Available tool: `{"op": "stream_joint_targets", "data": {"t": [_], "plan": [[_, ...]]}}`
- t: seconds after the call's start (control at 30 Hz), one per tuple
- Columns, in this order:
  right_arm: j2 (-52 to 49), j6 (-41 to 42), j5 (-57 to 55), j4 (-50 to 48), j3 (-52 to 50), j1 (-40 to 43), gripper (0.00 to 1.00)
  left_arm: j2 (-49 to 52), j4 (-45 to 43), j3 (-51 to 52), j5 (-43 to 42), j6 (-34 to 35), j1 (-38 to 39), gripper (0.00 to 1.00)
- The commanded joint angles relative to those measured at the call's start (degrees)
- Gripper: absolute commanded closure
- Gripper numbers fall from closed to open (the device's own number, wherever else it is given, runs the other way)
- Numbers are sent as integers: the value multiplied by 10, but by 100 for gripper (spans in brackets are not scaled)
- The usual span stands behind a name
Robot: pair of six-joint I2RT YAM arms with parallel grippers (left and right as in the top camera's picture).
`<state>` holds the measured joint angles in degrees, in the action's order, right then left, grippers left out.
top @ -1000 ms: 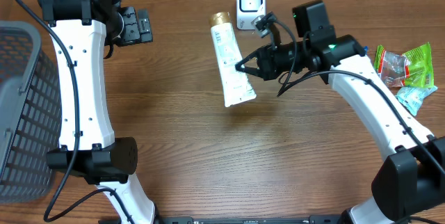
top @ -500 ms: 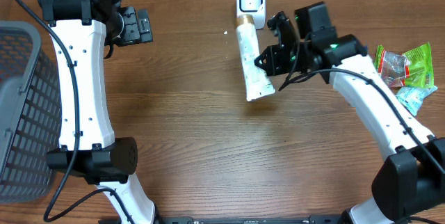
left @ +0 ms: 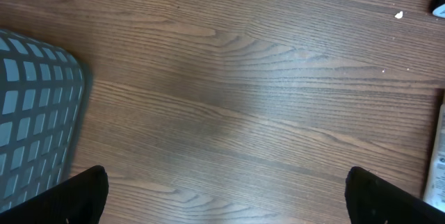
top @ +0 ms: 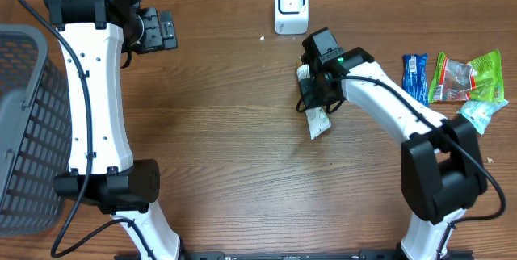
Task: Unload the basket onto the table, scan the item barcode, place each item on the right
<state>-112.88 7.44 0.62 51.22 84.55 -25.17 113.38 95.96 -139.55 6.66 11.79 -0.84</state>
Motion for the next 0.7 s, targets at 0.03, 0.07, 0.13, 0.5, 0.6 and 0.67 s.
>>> {"op": "stream_joint_targets", "data": {"t": [0.03, 0.07, 0.13, 0.5, 0.6, 0.67], "plan": [[-10, -4, 9, 14, 10, -3, 87, -3, -2, -11, -3, -7, 2, 0], [-12, -4, 10, 14, 10, -2, 71, -3, -2, -11, -3, -7, 2, 0], [-12, -4, 10, 7, 10, 5, 48, -3, -2, -11, -3, -7, 2, 0], [-44, -135, 204, -81, 10, 132, 19, -3, -2, -11, -3, -7, 2, 0], [-63, -186, 317, -81, 10, 182, 21, -3, -2, -11, -3, -7, 2, 0], [-80, -207, 373, -75, 10, 210, 22, -3, -2, -11, -3, -7, 2, 0]]}}
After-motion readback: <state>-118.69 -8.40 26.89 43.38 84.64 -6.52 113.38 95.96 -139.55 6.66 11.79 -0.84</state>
